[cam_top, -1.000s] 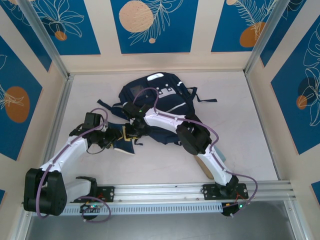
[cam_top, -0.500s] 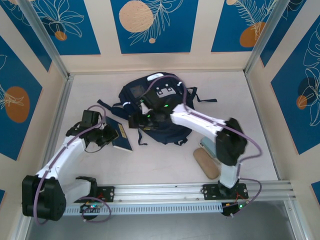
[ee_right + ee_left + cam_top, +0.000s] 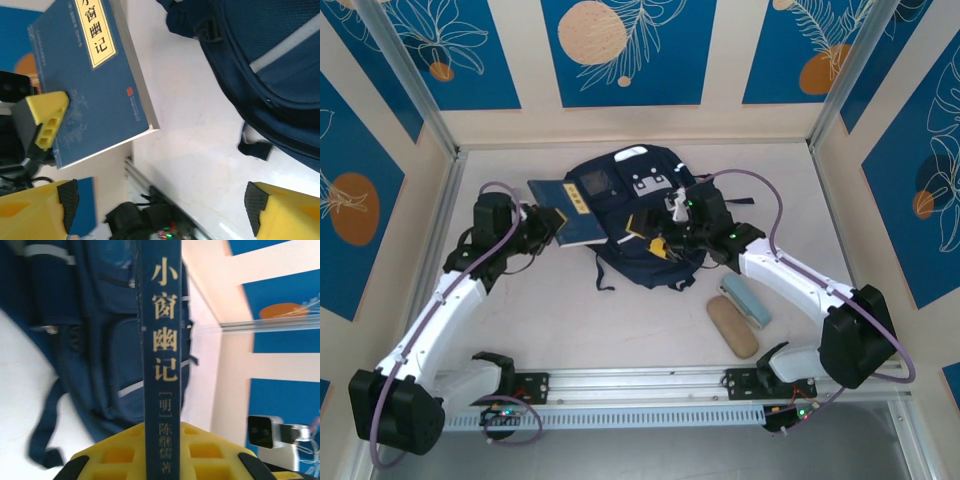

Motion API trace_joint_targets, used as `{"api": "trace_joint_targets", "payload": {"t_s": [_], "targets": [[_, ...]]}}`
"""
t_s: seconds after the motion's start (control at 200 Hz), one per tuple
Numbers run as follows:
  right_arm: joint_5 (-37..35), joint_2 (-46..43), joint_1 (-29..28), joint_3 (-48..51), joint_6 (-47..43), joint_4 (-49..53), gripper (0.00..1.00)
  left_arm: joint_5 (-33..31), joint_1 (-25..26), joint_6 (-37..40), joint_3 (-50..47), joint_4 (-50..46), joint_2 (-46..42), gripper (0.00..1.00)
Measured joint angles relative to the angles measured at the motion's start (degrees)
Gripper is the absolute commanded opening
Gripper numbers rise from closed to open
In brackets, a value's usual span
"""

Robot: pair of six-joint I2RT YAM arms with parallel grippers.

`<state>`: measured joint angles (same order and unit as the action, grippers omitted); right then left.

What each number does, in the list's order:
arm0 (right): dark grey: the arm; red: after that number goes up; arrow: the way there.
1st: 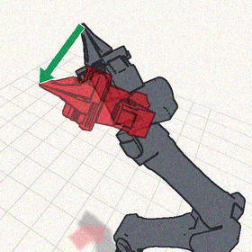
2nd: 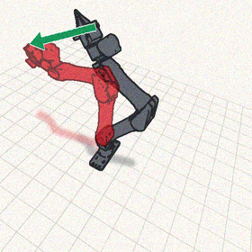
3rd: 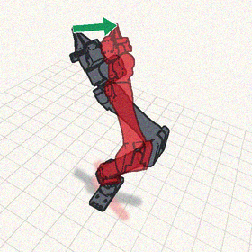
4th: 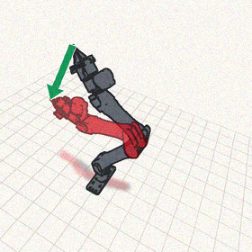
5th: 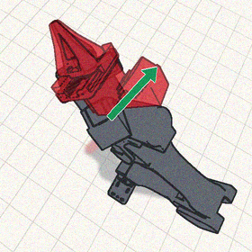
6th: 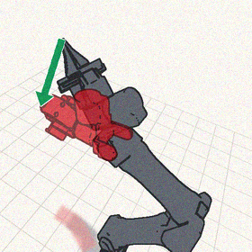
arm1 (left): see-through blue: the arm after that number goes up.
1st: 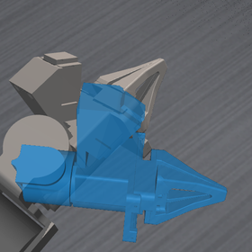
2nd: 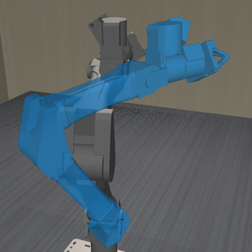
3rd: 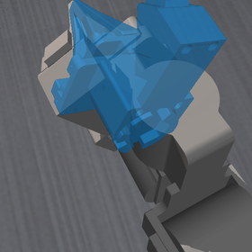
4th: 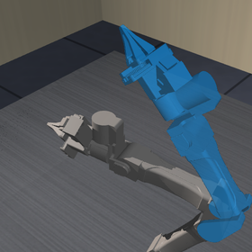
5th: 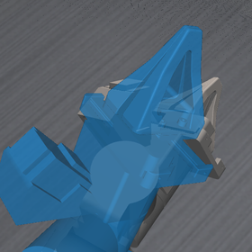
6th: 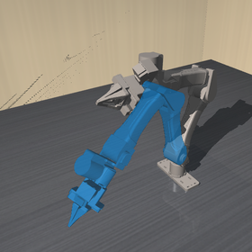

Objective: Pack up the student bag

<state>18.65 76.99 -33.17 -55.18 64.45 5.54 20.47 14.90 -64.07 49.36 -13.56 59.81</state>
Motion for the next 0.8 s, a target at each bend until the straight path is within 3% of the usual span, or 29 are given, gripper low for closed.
{"api": "trace_joint_targets", "payload": {"t_s": [0.22,0.37,0.625,0.8], "targets": [[4.04,-1.51,2.67,2.49,14.05,-14.27,0.92,-6.62,7.39,-10.86,0.87,12.81,4.83,0.0],[3.8,-0.57,2.54,1.03,21.77,-18.4,0.9,-10.36,11.1,-15.87,1.7,19.56,8.37,0.0],[1.22,5.35,1.49,-5.14,29.53,-20.76,0.88,-14.08,12.9,-20.13,3.8,25.29,12.09,0.0],[0.37,10.23,0.79,-9.44,33.38,-20.79,0.78,-14.8,13.42,-22.03,5.2,28.26,14.71,0.0]]}}
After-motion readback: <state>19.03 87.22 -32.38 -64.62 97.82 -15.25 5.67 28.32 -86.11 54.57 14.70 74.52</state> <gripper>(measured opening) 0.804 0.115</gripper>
